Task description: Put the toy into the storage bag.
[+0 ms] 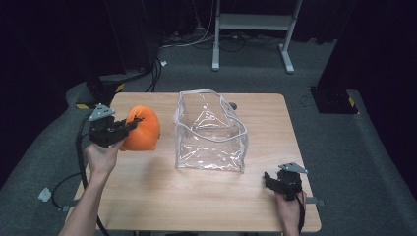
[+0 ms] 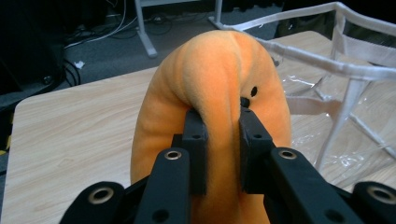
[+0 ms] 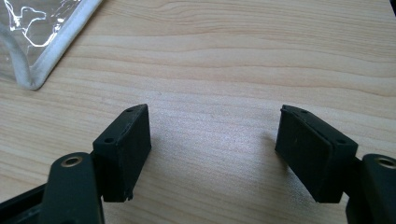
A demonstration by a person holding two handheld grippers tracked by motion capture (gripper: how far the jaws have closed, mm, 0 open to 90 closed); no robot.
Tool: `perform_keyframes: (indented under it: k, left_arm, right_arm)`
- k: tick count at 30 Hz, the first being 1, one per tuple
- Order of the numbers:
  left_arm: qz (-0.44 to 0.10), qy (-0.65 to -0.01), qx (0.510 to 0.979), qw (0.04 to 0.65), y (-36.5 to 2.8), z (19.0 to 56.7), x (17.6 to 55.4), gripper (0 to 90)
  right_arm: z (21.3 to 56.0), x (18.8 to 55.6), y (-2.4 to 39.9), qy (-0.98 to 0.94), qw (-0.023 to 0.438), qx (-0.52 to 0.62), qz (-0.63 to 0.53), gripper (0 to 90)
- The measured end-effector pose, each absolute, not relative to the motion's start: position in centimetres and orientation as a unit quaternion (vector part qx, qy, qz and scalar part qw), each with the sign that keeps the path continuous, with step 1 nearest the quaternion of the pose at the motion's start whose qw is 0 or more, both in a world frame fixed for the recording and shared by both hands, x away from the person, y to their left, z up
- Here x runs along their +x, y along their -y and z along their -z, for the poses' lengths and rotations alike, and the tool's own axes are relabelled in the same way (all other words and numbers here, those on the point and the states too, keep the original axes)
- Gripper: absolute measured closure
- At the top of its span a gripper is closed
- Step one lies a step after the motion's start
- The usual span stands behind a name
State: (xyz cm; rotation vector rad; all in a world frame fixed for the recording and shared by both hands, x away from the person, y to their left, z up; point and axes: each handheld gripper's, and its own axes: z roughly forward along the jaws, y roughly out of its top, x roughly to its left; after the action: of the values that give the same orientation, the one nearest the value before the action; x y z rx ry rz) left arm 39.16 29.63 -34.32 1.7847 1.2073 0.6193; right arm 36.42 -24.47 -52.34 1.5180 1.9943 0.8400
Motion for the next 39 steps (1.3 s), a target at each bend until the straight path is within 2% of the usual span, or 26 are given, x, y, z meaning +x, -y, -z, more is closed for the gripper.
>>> perform_keyframes:
  k: [39]
  left_arm:
    - [-0.246,-0.442,0.707,0.495,-27.3,28.5,40.2,75.6]
  right_arm:
    - [52.3,36.4,24.5,-0.731,0.247,0.556,-0.308,26.1]
